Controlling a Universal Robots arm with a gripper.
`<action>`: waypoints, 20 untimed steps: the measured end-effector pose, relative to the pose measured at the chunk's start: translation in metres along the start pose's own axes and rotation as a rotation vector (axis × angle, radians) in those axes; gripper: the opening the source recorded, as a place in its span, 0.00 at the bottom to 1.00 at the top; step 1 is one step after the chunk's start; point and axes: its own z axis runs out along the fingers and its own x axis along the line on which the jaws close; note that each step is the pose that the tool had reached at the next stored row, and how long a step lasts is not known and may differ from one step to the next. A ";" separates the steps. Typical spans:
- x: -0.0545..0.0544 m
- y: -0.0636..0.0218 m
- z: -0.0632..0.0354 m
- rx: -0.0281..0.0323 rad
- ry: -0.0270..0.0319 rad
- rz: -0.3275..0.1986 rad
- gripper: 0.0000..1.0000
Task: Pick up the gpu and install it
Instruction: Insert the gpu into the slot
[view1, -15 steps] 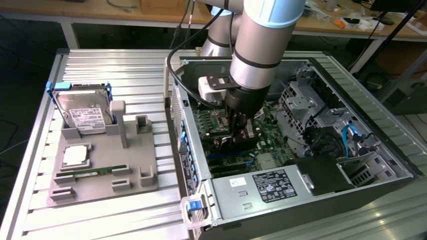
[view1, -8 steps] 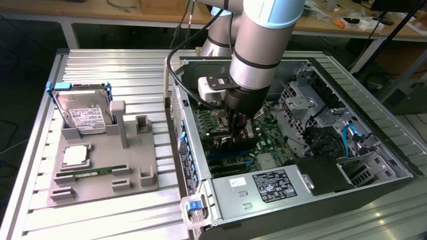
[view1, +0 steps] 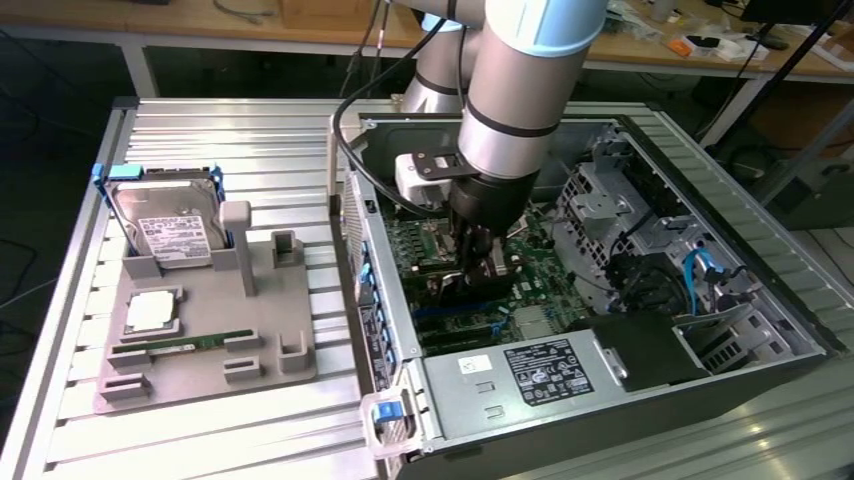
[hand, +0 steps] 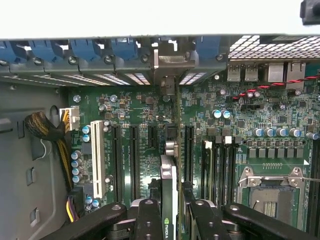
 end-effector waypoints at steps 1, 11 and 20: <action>0.000 0.0000 0.0000 0.0000 0.0000 0.000 0.27; 0.000 0.0002 0.0024 -0.0004 -0.0012 0.000 0.27; 0.000 0.0002 0.0041 -0.0003 -0.0016 0.000 0.27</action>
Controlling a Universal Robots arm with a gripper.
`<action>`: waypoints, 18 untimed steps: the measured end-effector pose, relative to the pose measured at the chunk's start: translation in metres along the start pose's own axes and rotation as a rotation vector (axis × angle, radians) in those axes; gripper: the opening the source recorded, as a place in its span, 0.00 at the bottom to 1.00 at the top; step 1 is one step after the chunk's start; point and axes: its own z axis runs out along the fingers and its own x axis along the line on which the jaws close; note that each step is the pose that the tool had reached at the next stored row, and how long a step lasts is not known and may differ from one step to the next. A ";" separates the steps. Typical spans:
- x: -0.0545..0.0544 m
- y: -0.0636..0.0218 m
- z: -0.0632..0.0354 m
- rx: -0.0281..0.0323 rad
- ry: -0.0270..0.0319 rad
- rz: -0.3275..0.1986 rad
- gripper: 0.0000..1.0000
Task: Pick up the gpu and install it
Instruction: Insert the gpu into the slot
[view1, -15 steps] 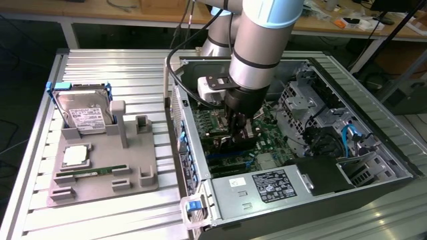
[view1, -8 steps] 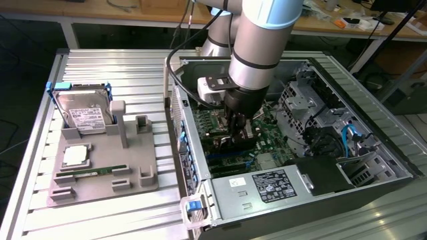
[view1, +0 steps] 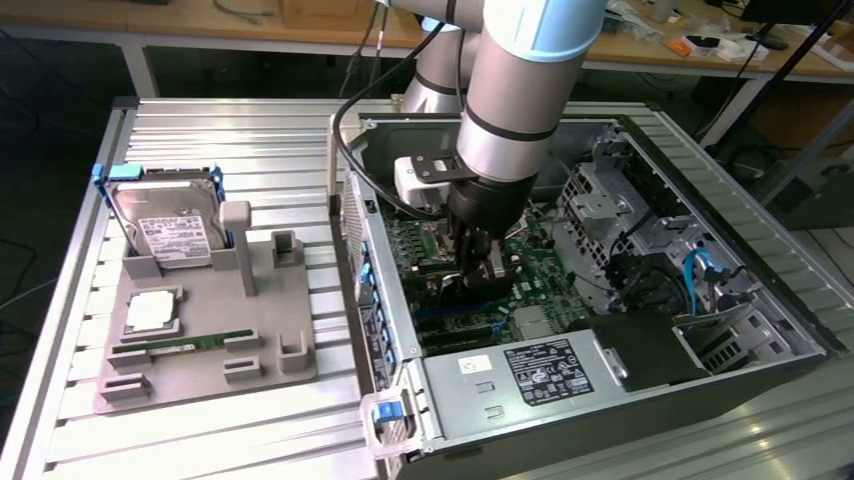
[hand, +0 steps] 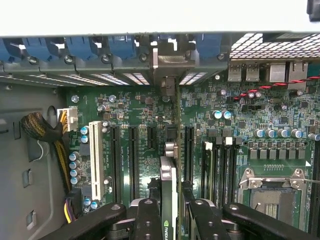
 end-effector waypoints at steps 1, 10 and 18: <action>0.000 0.0000 0.0000 0.0000 -0.0001 0.000 0.27; 0.000 0.0000 -0.0018 0.0001 0.0041 0.001 0.27; 0.000 0.0002 -0.0029 -0.0001 0.0066 0.002 0.27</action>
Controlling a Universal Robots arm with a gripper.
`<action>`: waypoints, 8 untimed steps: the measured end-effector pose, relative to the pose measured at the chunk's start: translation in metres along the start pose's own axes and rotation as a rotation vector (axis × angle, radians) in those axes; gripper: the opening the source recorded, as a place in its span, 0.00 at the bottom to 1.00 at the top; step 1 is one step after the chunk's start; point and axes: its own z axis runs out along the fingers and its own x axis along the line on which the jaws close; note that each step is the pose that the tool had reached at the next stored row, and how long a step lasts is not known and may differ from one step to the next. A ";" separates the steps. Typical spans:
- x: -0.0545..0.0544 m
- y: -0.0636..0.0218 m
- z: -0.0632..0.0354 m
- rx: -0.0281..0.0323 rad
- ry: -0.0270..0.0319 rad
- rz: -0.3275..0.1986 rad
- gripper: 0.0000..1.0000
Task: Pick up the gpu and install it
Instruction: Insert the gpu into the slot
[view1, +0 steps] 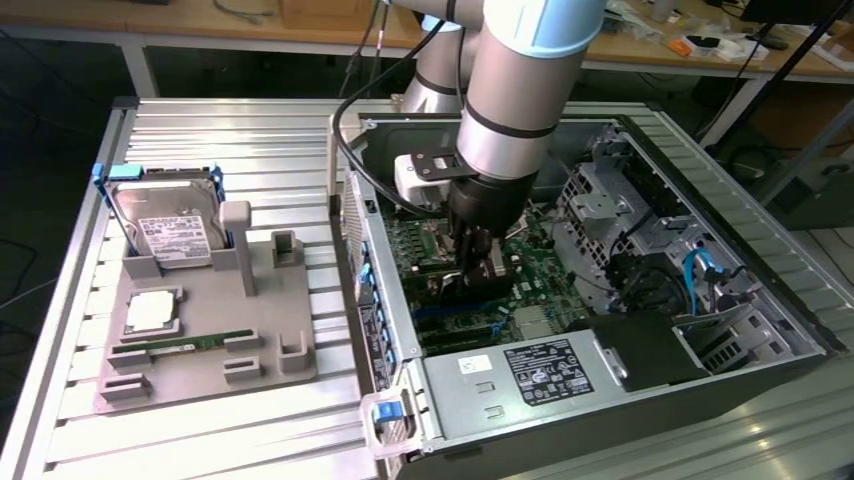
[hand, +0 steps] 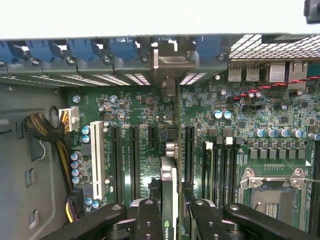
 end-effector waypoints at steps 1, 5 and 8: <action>0.000 0.0000 -0.0002 0.0001 0.0007 0.000 0.27; 0.000 0.0000 -0.0002 0.0000 0.0018 0.001 0.27; 0.000 0.0000 -0.0003 -0.0004 0.0021 0.009 0.27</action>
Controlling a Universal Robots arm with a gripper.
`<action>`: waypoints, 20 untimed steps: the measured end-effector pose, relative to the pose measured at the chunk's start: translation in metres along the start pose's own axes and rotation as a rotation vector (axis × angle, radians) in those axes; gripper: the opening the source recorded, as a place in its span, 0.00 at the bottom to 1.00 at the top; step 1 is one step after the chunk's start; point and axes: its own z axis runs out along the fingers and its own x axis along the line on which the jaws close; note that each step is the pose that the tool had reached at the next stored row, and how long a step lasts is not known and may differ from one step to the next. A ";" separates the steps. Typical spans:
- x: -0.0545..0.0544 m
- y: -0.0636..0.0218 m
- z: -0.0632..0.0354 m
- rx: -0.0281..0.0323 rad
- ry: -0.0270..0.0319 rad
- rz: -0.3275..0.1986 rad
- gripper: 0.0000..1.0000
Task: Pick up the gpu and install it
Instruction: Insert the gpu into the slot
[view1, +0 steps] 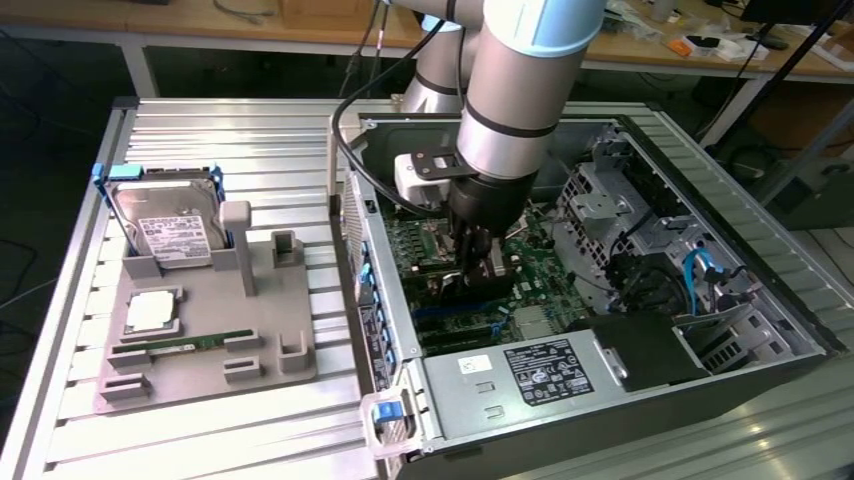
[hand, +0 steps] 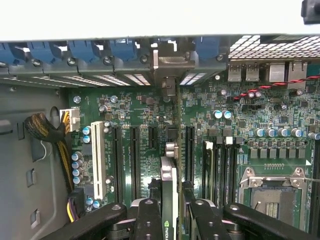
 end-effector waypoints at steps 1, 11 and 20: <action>0.000 0.0000 0.0000 -0.0002 0.0001 0.003 0.27; 0.000 0.0002 0.0016 -0.0009 0.0009 0.019 0.27; -0.001 0.0010 0.0067 -0.0011 0.0010 0.019 0.27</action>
